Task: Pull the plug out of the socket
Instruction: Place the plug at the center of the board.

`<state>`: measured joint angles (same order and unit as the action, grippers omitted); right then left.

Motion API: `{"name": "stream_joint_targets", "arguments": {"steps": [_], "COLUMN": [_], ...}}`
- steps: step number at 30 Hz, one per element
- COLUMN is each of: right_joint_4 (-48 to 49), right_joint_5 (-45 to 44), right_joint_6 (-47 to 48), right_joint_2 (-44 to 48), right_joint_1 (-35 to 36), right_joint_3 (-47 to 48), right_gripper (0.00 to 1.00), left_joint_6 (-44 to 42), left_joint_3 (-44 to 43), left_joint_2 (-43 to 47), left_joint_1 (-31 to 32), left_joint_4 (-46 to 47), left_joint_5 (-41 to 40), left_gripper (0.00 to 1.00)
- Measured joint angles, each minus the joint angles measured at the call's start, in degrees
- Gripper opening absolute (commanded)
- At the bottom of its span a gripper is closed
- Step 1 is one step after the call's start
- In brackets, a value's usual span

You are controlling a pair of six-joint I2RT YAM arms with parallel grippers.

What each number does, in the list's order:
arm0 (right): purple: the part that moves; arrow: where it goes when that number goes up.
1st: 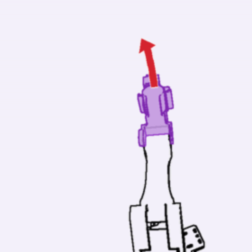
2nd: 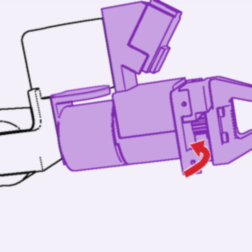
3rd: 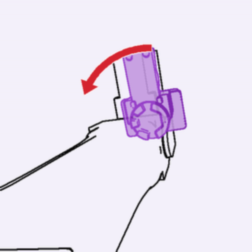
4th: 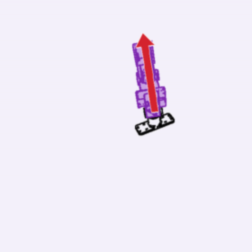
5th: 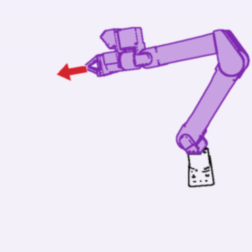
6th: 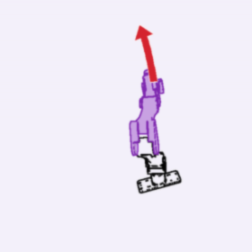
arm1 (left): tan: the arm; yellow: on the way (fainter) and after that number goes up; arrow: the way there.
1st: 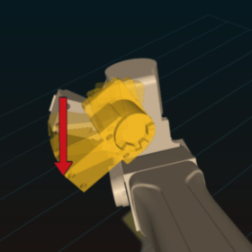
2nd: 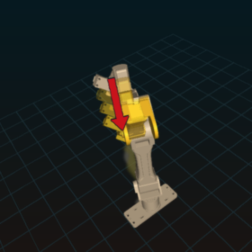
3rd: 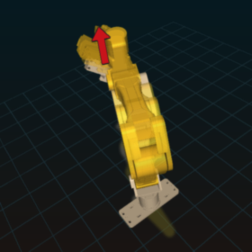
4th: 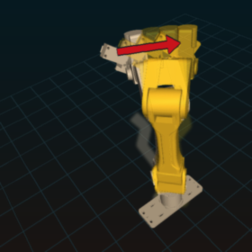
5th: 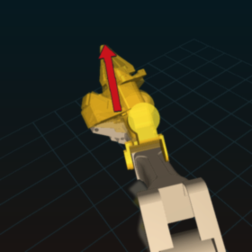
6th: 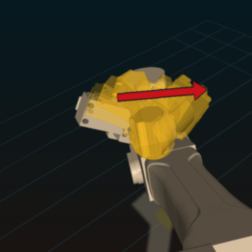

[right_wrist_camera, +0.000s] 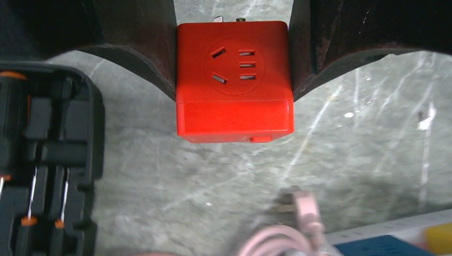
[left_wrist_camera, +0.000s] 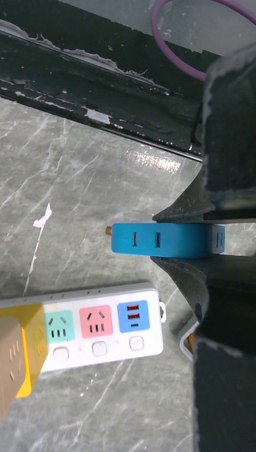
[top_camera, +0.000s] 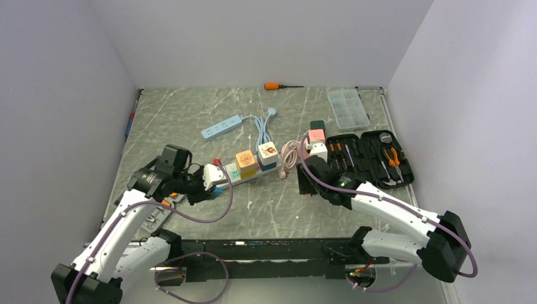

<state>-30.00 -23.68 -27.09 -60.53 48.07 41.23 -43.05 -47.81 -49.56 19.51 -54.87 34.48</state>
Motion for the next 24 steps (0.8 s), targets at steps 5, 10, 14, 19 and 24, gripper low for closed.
{"name": "stream_joint_targets", "arguments": {"steps": [5, 10, 14, 19, 24], "right_joint_4": [-0.9, -0.8, -0.9, -1.0, -1.9], "right_joint_5": [-0.5, -1.0, -2.2, -4.3, -6.0], "right_joint_6": [-5.8, -10.8, -14.4, -18.2, -20.9], "right_joint_2": [-2.7, -4.0, -4.3, -4.3, -4.3], "right_joint_1": [-4.0, -4.8, -5.0, -5.4, -6.3], "right_joint_3": [-2.6, -6.3, -7.8, -8.0, -8.1], "right_gripper": [0.00, 0.02, 0.18, 0.39, 0.46], "left_joint_6": [1.6, 2.0, 2.0, 2.2, 4.8], "left_joint_3": [0.2, -0.3, -0.9, -0.2, -0.3], "left_joint_2": [-3.7, -9.7, -13.9, -18.2, -26.5], "left_joint_1": [5.9, 13.6, 20.5, 27.6, 30.7], "left_joint_4": [1.3, 3.7, 6.6, 11.1, 13.9], "left_joint_5": [-4.0, -8.1, -11.4, -15.4, -17.9], "left_gripper": [0.00, 0.00, 0.00, 0.00, 0.00]}}
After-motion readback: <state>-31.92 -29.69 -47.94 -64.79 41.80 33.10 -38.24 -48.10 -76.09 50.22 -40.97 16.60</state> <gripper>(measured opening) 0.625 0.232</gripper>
